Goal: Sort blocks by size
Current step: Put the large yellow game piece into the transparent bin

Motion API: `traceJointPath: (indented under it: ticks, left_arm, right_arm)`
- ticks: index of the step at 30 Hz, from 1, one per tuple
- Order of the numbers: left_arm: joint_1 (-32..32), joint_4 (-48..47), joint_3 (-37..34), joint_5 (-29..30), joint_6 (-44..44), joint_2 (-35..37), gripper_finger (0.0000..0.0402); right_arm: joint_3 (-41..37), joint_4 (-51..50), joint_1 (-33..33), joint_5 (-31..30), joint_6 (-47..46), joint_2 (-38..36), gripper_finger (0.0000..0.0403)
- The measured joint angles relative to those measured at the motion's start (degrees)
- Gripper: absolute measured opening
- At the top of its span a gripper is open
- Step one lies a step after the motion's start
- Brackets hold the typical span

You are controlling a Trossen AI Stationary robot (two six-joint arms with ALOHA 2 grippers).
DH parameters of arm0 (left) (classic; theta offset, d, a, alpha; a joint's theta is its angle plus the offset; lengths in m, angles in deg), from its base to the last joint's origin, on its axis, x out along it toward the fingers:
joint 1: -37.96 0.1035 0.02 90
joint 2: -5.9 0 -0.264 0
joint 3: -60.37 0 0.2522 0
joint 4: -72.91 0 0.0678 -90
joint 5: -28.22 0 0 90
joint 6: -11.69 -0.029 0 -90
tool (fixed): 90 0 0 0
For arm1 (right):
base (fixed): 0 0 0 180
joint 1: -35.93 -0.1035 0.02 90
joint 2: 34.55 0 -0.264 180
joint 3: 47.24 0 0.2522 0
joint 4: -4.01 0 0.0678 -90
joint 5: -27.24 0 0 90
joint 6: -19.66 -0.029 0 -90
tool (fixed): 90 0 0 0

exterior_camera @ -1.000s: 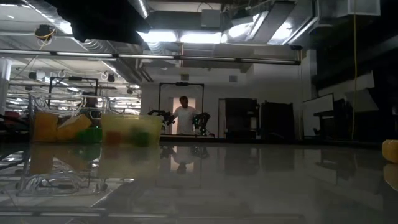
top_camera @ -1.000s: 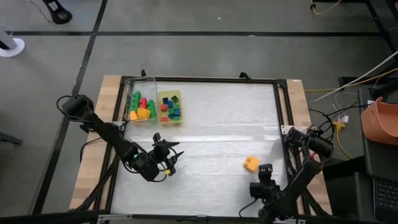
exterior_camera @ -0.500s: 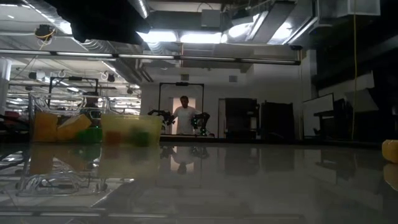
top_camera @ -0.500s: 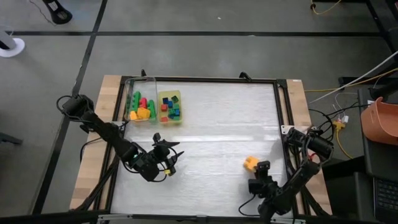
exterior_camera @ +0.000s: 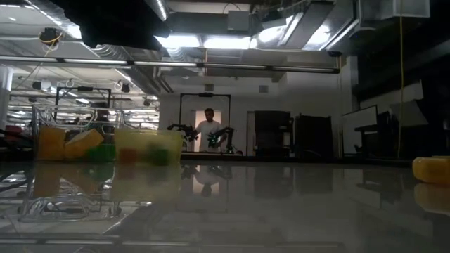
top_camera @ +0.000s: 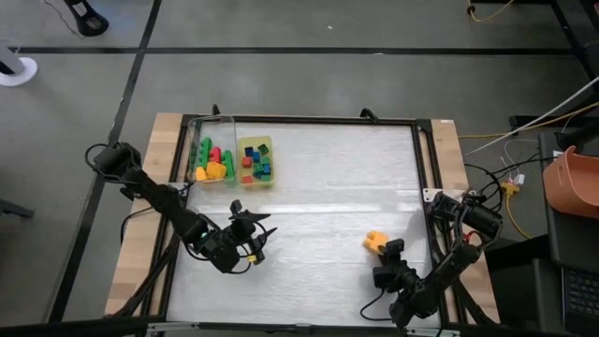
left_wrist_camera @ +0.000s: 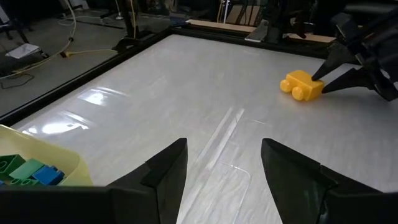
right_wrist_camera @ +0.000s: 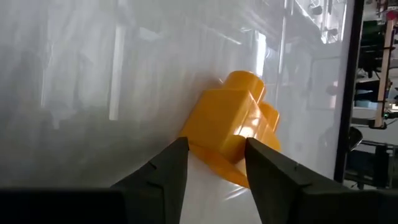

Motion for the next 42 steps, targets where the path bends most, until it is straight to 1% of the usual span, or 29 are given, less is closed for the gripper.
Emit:
traceJointPath:
  ticks: [6,11,13,18,24,28,33,38,42]
  left_arm:
    - [0.0,0.0,0.0,0.0,0.0,0.0,0.0191]
    - [0.0,0.0,0.0,0.0,-0.2,0.0,0.0191]
    - [0.0,0.0,0.0,0.0,0.0,0.0,0.0191]
    - [0.0,0.2,0.0,0.0,0.4,0.0,0.0191]
    - [0.0,0.3,0.0,0.0,1.7,0.0,0.0191]
    - [0.0,2.1,0.0,-0.1,1.6,0.0,0.0191]
    - [0.0,5.1,0.0,-0.1,1.5,-0.1,0.0191]
    - [0.2,8.2,0.0,-0.2,1.5,-2.3,0.0191]
    - [1.2,11.8,0.0,-1.2,1.5,-5.6,0.0191]
  right_arm:
    - [0.8,1.3,0.1,-0.6,0.1,0.0,0.0156]
    - [0.9,8.3,1.6,-4.9,0.5,0.0,0.0156]
    - [0.9,11.8,2.9,-6.6,2.1,0.0,0.0156]
    - [0.9,22.6,7.1,-9.6,11.4,0.0,0.0156]
    - [1.0,38.2,14.1,-9.0,26.7,-0.1,0.0156]
    - [1.0,49.2,19.4,-6.4,36.2,-0.1,0.0156]
    - [0.9,62.0,26.4,1.5,46.1,0.0,0.0156]
    - [0.9,69.6,32.8,10.3,50.9,0.1,0.0156]
    - [0.8,73.4,36.6,14.7,52.8,0.1,0.0156]
